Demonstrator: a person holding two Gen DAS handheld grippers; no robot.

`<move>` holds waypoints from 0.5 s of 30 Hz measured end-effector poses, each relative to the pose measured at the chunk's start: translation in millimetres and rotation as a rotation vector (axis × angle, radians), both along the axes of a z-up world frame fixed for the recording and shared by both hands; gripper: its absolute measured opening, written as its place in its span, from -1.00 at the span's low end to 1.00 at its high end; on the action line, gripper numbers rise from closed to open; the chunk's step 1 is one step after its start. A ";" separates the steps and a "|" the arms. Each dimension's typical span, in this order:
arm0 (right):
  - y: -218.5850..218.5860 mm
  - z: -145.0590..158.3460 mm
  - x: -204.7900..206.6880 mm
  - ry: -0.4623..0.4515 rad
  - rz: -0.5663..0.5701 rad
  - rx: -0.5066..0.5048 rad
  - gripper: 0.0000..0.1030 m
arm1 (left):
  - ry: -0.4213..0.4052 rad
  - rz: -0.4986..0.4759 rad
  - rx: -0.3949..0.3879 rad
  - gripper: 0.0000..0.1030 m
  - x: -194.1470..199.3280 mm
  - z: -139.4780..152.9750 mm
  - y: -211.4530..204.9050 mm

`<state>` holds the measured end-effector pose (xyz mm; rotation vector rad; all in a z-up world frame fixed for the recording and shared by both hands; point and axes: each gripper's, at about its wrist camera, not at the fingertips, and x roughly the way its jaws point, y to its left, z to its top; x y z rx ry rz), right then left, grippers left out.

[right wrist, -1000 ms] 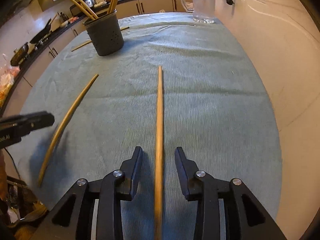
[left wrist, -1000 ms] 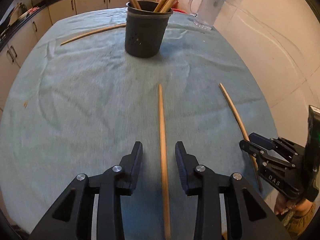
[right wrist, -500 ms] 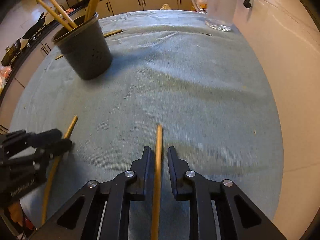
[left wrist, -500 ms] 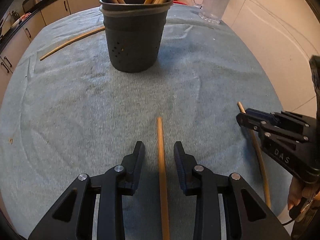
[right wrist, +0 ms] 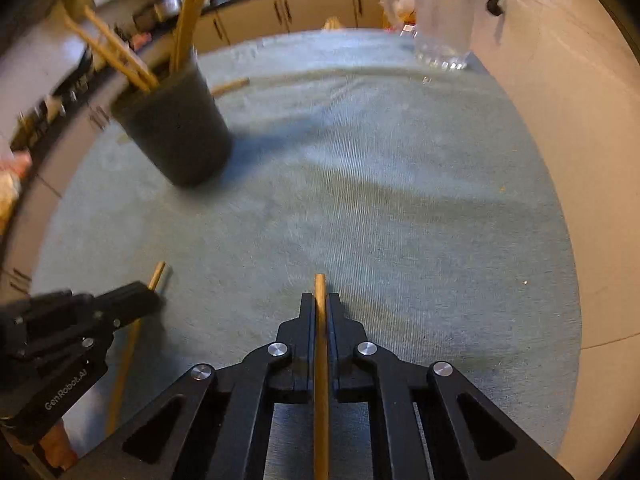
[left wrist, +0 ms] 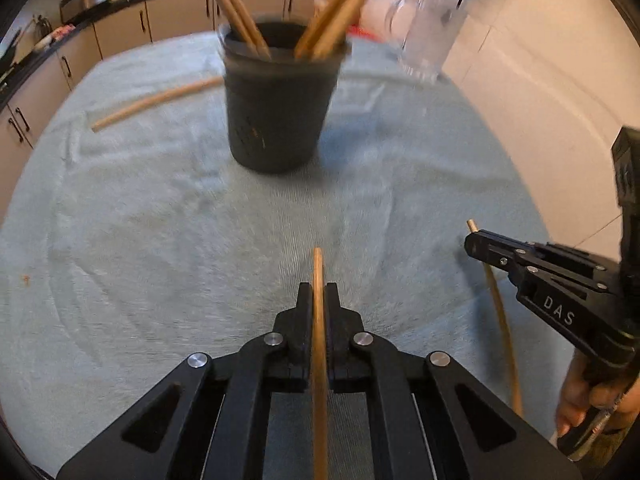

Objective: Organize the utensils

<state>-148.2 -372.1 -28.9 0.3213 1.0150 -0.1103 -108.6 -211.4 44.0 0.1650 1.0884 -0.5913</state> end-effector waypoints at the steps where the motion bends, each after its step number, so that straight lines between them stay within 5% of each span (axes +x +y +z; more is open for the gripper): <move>1: -1.8 8.6 -4.8 -0.046 -0.007 0.025 -0.89 | -0.019 0.003 -0.020 -0.91 -2.8 10.1 4.1; 7: -3.8 57.0 -29.1 -0.274 -0.053 0.044 -0.89 | -0.173 0.034 -0.118 -0.90 -27.9 67.4 27.2; 15: 19.6 99.8 -78.4 -0.487 -0.085 -0.086 -0.88 | -0.362 0.069 -0.182 -0.90 -64.5 116.9 52.8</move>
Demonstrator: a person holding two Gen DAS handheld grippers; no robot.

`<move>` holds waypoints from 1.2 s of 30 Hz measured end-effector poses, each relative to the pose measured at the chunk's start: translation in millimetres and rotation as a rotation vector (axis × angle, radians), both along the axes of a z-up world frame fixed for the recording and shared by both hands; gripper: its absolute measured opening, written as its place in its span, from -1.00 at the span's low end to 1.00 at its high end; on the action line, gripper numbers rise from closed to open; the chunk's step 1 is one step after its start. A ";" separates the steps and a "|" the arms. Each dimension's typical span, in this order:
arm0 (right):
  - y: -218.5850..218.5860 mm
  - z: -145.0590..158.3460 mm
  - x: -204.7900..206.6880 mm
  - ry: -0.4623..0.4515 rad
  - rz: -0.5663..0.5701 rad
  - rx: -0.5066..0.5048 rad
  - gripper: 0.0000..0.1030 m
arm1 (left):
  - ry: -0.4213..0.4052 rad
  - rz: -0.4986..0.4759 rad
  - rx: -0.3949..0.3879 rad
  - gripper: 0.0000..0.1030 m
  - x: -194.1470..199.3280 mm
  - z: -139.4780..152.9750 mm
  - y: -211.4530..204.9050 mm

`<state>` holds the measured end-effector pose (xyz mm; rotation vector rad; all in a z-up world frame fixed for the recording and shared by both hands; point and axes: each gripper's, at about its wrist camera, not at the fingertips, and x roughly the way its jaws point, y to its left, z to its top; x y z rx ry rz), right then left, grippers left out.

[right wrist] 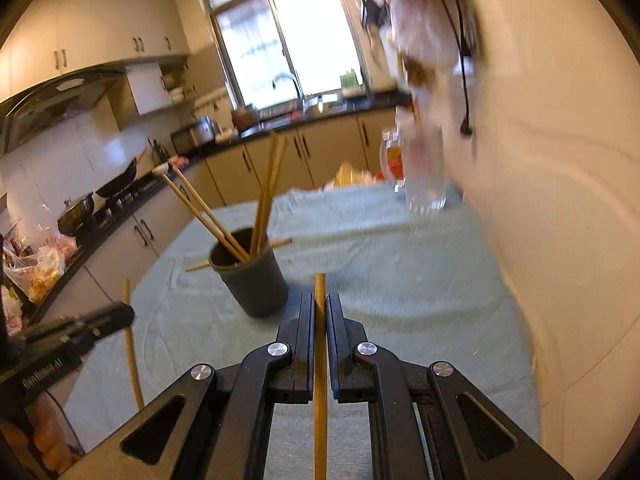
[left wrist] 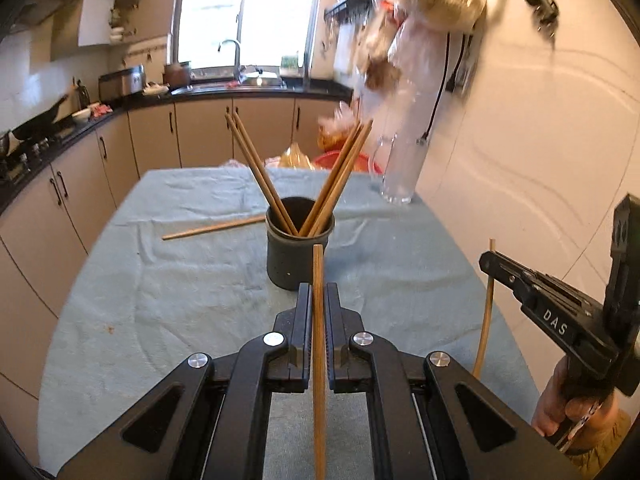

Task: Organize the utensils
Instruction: 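Lift the chopstick upright with the left gripper toward the black holder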

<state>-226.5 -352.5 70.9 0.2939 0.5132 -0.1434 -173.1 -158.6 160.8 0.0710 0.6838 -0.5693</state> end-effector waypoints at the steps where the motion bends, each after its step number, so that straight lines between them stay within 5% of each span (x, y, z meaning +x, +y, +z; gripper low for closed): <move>1: 2.8 2.1 -6.5 -0.014 -0.004 -0.010 -0.88 | -0.003 0.002 -0.004 -0.90 -4.5 0.8 2.9; 26: 50.2 38.1 -99.5 -0.090 -0.008 -0.165 -0.88 | -0.093 0.020 -0.029 -0.90 -69.6 24.8 37.1; 36: 57.3 44.8 -108.9 -0.087 0.007 -0.141 -0.88 | -0.115 0.018 -0.014 -0.90 -82.5 28.9 39.5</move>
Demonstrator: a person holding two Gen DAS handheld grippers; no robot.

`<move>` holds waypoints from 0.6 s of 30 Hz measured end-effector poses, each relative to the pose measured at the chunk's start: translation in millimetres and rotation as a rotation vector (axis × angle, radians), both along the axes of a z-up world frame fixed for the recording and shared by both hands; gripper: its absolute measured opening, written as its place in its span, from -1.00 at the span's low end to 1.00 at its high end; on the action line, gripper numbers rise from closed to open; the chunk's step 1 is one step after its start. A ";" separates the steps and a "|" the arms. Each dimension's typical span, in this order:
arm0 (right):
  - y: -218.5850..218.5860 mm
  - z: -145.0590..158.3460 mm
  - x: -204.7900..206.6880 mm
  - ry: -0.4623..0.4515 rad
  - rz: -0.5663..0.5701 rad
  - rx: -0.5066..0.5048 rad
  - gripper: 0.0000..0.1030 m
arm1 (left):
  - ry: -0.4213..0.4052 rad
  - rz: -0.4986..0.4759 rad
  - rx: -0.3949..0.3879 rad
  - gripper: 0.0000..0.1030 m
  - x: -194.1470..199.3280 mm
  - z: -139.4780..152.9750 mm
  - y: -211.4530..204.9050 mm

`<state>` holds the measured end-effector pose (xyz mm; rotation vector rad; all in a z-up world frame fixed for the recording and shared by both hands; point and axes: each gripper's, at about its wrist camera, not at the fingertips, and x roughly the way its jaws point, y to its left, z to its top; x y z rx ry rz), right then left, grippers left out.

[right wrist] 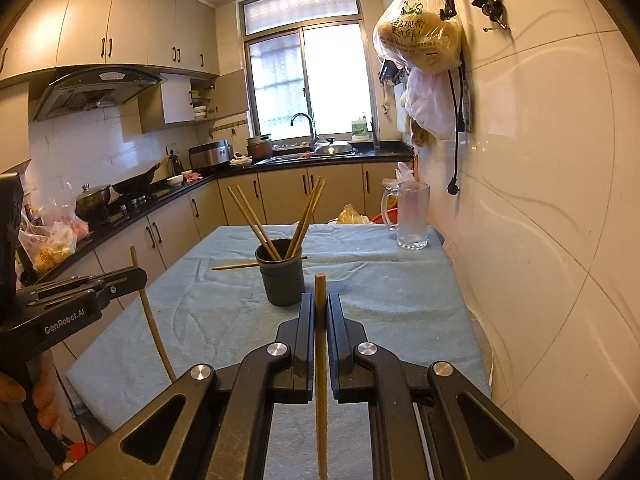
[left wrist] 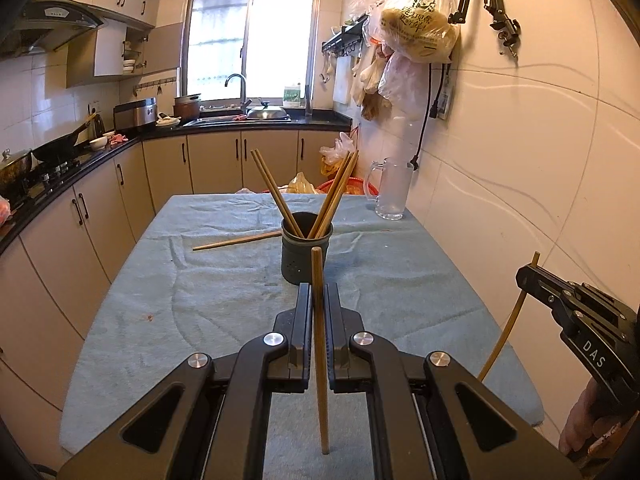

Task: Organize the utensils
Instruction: 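Lift the chopstick upright with the left gripper toward the black holder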

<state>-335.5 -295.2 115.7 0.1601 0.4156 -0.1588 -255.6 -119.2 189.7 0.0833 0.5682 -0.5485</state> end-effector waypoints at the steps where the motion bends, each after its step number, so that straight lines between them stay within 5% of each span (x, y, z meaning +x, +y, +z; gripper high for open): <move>1: -0.1 0.2 -0.1 0.000 0.002 0.001 -0.88 | 0.002 0.000 -0.001 -0.90 0.2 -0.2 0.2; 18: 1.2 7.1 7.1 -0.002 0.001 0.003 -0.88 | 0.013 0.041 0.026 -0.90 6.2 4.6 7.7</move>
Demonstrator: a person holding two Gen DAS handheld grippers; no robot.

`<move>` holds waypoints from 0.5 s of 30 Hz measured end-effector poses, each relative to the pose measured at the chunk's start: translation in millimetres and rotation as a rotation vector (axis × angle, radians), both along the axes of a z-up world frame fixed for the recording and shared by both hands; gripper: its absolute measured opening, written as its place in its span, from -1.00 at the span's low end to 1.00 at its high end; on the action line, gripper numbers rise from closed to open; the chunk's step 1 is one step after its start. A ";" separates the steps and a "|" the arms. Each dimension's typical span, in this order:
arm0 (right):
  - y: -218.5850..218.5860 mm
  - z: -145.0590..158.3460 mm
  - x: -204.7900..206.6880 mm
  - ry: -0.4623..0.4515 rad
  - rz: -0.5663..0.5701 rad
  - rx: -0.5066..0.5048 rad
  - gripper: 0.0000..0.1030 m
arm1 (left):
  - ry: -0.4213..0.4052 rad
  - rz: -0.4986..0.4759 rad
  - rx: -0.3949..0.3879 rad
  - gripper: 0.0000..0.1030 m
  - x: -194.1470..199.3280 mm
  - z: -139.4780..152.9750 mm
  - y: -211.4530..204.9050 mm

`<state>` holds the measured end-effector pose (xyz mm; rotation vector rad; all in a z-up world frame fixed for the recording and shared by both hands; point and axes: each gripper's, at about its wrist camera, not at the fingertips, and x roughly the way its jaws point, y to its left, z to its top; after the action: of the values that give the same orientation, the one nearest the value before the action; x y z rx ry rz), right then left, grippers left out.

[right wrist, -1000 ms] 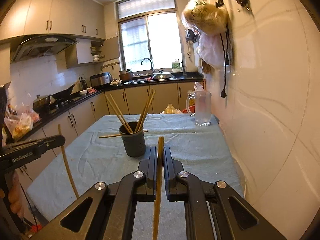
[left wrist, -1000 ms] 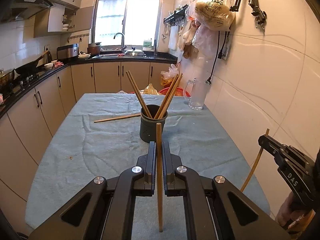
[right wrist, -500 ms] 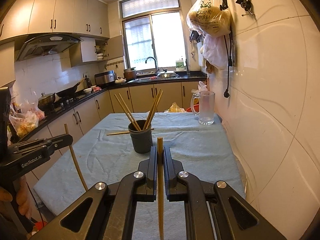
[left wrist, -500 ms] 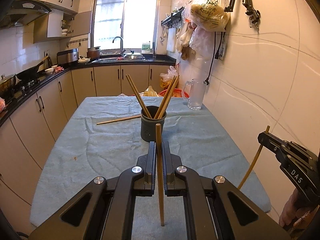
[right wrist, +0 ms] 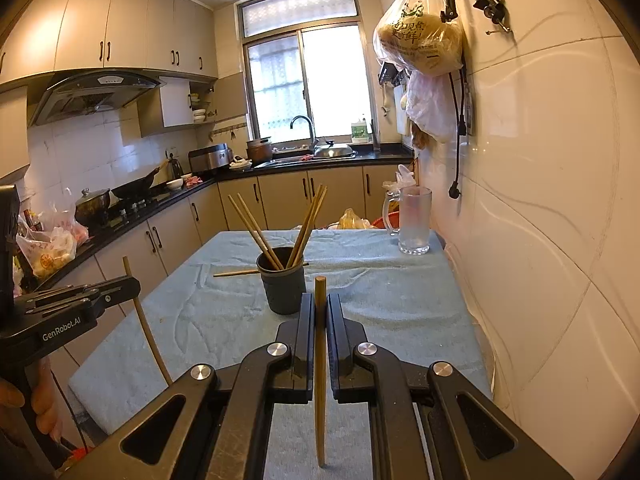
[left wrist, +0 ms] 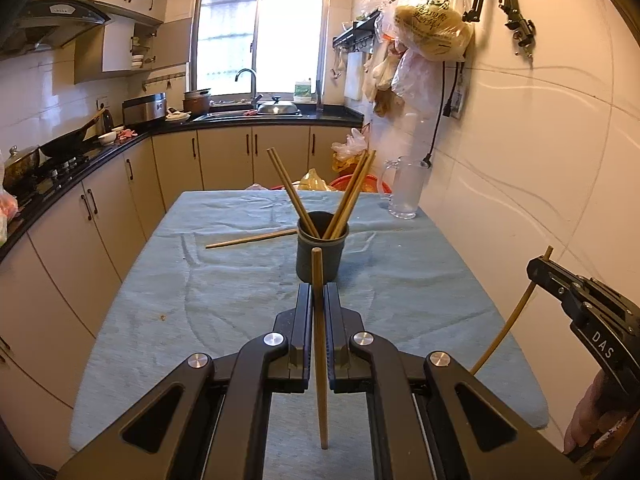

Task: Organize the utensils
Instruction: 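Lift the chopstick upright with the left gripper toward the black holder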

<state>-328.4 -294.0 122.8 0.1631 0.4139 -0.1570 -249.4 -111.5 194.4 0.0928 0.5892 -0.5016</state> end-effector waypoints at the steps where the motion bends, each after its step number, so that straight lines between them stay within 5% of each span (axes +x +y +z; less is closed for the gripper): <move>1: 0.1 0.2 1.6 0.002 0.001 0.001 -0.88 | 0.000 0.004 0.004 -0.90 3.0 1.7 -0.9; 15: 6.3 7.5 32.1 0.021 0.019 -0.018 -0.88 | -0.046 0.019 0.070 -0.90 27.0 13.5 -6.4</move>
<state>-296.3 -287.7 130.3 0.1403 0.4347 -0.1438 -222.4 -117.9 207.9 0.1650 0.5618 -0.4597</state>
